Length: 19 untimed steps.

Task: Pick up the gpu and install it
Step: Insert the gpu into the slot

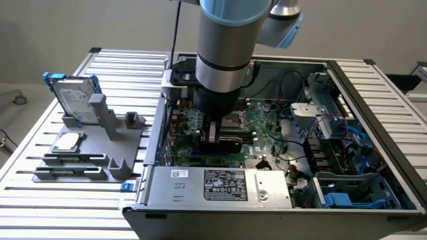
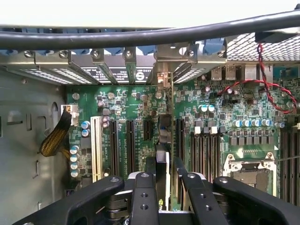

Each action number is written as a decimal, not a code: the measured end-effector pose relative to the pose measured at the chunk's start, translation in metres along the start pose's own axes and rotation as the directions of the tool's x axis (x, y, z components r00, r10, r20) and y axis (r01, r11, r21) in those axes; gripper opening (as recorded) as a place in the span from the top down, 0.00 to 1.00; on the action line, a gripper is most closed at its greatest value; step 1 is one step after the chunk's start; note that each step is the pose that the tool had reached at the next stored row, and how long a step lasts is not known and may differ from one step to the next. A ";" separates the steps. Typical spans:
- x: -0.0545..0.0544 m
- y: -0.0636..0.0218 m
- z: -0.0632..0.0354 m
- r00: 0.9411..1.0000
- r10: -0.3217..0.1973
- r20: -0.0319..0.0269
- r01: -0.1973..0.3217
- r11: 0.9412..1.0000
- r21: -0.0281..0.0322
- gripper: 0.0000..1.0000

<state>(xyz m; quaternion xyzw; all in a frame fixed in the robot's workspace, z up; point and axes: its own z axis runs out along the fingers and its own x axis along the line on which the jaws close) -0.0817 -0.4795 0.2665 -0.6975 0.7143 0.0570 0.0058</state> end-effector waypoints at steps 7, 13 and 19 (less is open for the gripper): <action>0.000 -0.0002 0.0008 1.000 -0.008 -0.001 0.008 1.000 -0.002 0.74; 0.000 -0.0004 0.0022 1.000 -0.016 -0.002 0.016 1.000 -0.003 0.74; 0.000 -0.0007 0.0022 1.000 -0.019 -0.004 0.019 1.000 -0.004 0.74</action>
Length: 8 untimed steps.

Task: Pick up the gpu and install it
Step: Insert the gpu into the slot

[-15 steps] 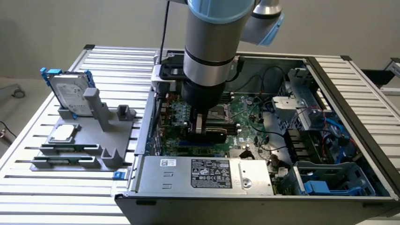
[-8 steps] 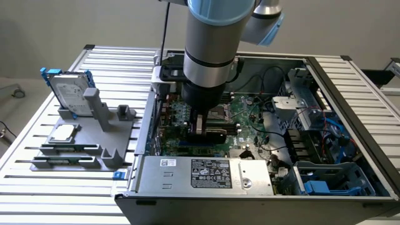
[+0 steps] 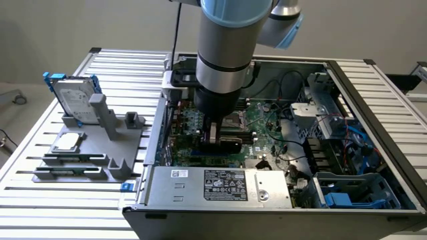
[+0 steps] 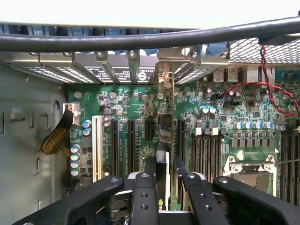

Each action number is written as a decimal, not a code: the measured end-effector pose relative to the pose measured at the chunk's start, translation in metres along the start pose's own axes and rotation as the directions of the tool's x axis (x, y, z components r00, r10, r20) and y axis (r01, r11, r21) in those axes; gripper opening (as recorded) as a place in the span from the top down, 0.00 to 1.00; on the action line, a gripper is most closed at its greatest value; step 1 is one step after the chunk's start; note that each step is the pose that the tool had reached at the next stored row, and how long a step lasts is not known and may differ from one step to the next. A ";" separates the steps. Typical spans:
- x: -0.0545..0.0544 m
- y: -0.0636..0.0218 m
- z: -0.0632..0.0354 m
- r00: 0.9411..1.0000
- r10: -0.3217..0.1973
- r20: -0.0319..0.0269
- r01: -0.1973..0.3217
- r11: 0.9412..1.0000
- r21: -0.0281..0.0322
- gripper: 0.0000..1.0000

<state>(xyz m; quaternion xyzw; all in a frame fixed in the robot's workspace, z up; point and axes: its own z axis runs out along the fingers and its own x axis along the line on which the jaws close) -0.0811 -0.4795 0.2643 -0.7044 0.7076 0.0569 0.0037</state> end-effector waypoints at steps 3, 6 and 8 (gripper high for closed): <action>0.000 -0.0003 0.0000 1.000 0.000 0.000 0.000 1.000 0.000 0.74; 0.000 -0.0004 0.0005 1.000 0.000 0.000 0.000 1.000 0.000 0.74; 0.000 -0.0005 0.0015 1.000 0.000 0.000 0.000 1.000 0.000 0.74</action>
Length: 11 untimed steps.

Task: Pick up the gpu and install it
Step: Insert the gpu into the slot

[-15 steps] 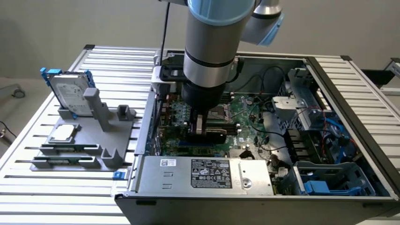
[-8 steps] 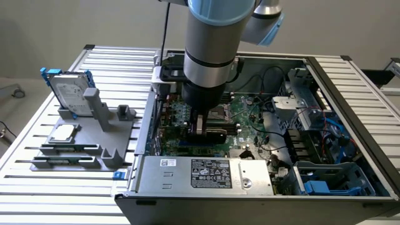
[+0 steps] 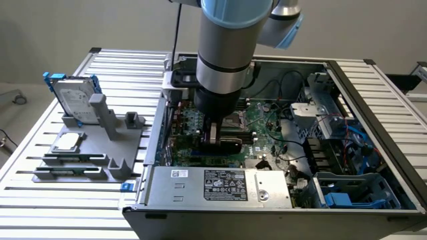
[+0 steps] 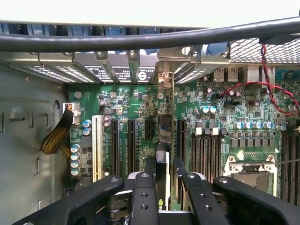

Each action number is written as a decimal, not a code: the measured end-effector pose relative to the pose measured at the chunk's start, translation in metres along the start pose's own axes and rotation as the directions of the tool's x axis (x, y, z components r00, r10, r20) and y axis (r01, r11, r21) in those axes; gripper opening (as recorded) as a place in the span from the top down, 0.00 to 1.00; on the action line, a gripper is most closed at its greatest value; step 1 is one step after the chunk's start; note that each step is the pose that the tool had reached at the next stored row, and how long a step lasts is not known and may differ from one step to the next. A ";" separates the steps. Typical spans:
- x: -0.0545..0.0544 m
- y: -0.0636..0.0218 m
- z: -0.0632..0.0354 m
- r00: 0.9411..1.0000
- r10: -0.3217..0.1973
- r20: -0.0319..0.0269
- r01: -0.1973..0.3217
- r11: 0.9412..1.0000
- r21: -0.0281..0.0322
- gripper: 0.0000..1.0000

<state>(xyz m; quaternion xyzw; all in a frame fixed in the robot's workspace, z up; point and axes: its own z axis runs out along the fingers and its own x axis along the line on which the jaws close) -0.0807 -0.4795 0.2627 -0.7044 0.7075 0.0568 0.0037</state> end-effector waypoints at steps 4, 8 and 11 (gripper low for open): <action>0.000 -0.0001 0.0009 1.000 0.000 0.000 0.000 1.000 0.000 0.74; 0.000 -0.0005 0.0016 1.000 0.000 0.000 0.000 1.000 0.000 0.74; 0.000 -0.0006 0.0024 1.000 0.000 0.000 0.000 1.000 0.000 0.74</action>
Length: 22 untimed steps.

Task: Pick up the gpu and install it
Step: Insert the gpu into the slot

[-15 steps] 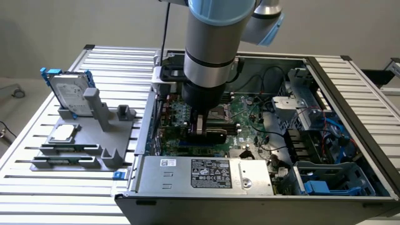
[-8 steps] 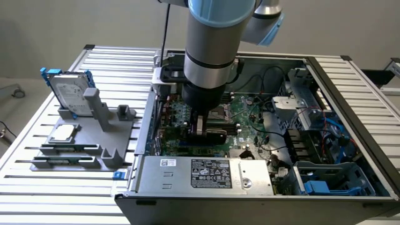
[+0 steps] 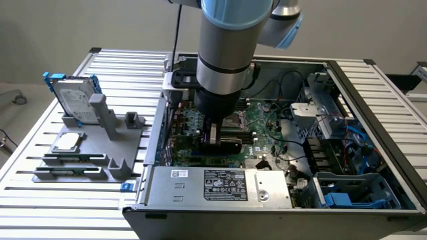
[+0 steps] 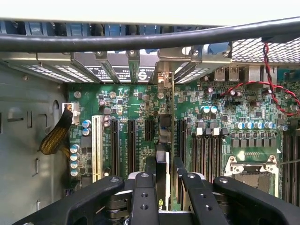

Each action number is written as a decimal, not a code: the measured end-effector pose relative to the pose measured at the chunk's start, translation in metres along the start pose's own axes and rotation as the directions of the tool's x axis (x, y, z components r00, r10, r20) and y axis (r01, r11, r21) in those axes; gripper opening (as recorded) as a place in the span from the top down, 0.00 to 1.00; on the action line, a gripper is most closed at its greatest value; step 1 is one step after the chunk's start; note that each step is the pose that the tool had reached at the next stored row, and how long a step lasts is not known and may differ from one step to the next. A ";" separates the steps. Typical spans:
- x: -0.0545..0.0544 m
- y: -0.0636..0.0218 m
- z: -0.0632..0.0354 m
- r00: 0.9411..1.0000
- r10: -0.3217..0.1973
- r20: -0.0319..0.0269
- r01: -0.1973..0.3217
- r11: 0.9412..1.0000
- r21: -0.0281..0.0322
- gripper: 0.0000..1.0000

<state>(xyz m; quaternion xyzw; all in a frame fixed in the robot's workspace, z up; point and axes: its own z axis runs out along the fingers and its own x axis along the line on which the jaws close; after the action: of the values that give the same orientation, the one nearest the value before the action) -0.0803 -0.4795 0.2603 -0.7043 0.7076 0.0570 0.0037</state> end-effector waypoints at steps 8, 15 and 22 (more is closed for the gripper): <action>0.000 -0.0003 0.0020 1.000 0.000 0.002 0.000 1.000 0.000 0.74; 0.000 -0.0003 0.0031 1.000 0.000 0.001 0.000 1.000 0.000 0.74; 0.000 -0.0003 0.0025 1.000 0.000 0.001 0.000 1.000 -0.001 0.67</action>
<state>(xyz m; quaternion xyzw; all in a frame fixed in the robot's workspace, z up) -0.0803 -0.4795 0.2578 -0.7044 0.7075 0.0576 0.0037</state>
